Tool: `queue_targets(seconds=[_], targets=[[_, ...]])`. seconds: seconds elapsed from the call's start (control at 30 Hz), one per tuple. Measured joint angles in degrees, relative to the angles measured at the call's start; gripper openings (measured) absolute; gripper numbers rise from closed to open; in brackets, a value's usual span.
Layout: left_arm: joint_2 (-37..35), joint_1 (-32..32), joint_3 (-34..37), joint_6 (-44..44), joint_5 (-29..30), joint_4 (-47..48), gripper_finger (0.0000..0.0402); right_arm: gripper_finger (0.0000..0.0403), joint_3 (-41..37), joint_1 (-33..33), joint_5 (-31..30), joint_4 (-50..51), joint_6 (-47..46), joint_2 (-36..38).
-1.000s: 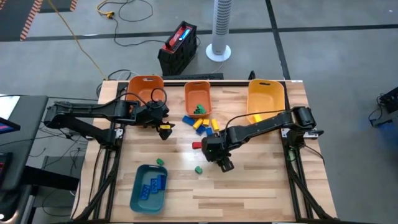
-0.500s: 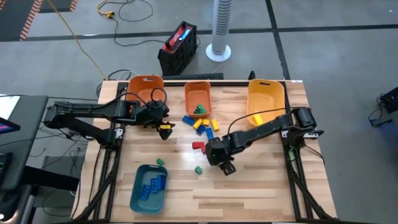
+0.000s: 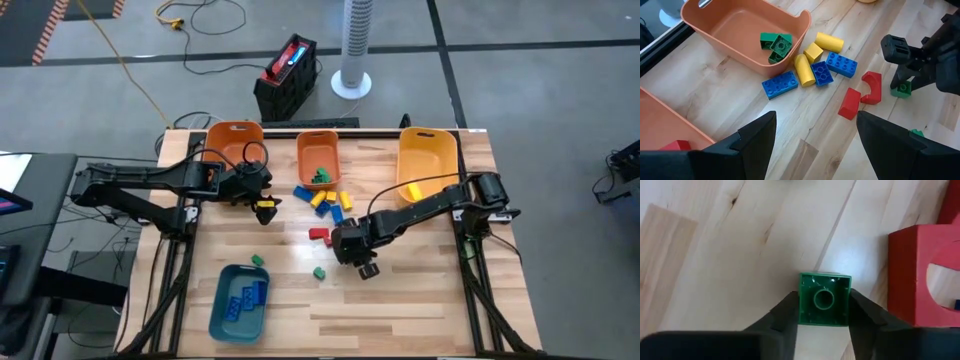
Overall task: Sort blocks
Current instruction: Put the green game piece into the right orange bin
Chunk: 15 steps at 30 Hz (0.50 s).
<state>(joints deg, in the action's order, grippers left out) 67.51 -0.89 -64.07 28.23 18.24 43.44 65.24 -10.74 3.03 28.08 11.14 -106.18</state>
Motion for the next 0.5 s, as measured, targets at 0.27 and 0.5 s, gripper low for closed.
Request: queue_targets(seconds=[0.27,0.5], targets=[[0.00,0.00,0.00,0.11,0.00,-0.02,0.0272,0.0103,1.65,1.94,0.28,1.13,-9.84,0.03],[0.00,0.00,0.00,0.96,-0.01,-0.04,0.0272,0.0111,9.82,5.45,3.04,1.30,-9.10,0.08]])
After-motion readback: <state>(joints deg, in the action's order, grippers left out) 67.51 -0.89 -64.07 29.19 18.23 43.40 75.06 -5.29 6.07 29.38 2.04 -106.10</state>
